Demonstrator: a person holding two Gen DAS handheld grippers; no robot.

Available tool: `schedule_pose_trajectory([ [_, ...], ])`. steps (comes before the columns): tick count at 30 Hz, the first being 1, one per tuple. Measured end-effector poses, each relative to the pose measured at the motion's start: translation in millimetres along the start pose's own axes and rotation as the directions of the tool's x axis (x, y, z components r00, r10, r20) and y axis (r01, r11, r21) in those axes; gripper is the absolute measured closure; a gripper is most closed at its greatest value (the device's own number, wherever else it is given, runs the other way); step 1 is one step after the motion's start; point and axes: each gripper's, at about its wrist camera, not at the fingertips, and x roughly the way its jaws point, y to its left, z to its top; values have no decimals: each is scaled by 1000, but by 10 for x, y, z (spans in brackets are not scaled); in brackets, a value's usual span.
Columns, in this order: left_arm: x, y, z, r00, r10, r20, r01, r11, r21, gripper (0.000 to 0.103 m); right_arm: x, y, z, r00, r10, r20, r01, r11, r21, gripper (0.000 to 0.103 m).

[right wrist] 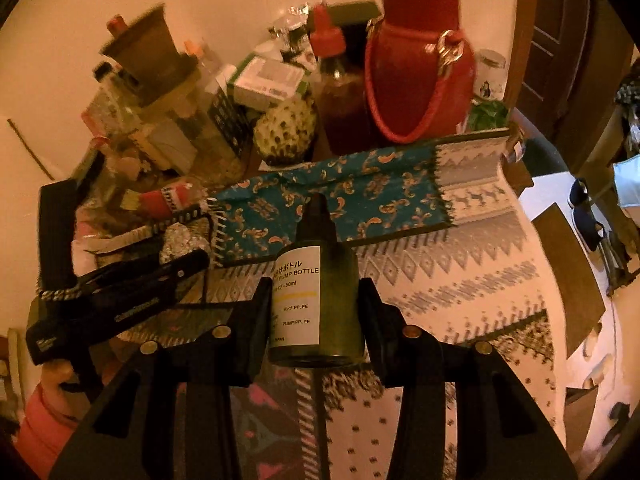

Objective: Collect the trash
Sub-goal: 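Grasp the foil ball with the left tool while the right tool grasps the dark pump bottle, then lift the foil ball and pump bottle and carry them down over the wastebasket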

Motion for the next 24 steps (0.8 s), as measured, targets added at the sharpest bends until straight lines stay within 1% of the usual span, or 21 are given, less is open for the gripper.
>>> schedule_pose_trajectory([
  [1,-187,-96,-45,999,4,36,-4,1000,10,50,-98,-8,-23,1000,13,19,-13,1000,-10,64],
  [4,-581,-306,-142,994,21,109,-24,999,24,50,-382,-35,-108,997,39,65,-37,998,-44,64],
  [6,-906,-505,-267,987,31,161,-34,999,19,50,-602,-75,-181,994,61,88,-55,996,-66,64],
  [9,-1246,-707,-451,976,35,216,-39,999,13,50,-891,-141,-295,988,93,121,-81,992,-98,64],
  [13,-1750,-1134,-812,953,59,296,-62,998,-2,50,-1338,-258,-496,976,138,166,-115,983,-144,64],
  [15,-1925,-1254,-961,945,61,322,-58,998,-17,50,-1538,-317,-610,970,156,186,-125,978,-170,64],
  [16,-2067,-1357,-1079,937,61,345,-54,998,-30,50,-1644,-345,-672,966,167,197,-131,974,-184,64],
  [19,-2354,-1527,-1295,918,69,390,-52,997,-54,50,-1891,-408,-802,955,199,219,-153,966,-210,64],
  [20,-2486,-1595,-1377,909,74,410,-54,997,-61,50,-1976,-424,-849,951,210,226,-161,963,-215,64],
  [21,-2571,-1640,-1432,902,81,423,-59,996,-63,50,-2046,-434,-885,948,219,232,-169,961,-218,64],
  [22,-2709,-1706,-1516,891,92,445,-71,995,-64,50,-2136,-440,-931,942,232,241,-179,959,-220,64],
  [24,-2861,-1777,-1608,879,98,466,-79,995,-61,50,-2278,-443,-1002,933,252,257,-195,954,-226,64],
])
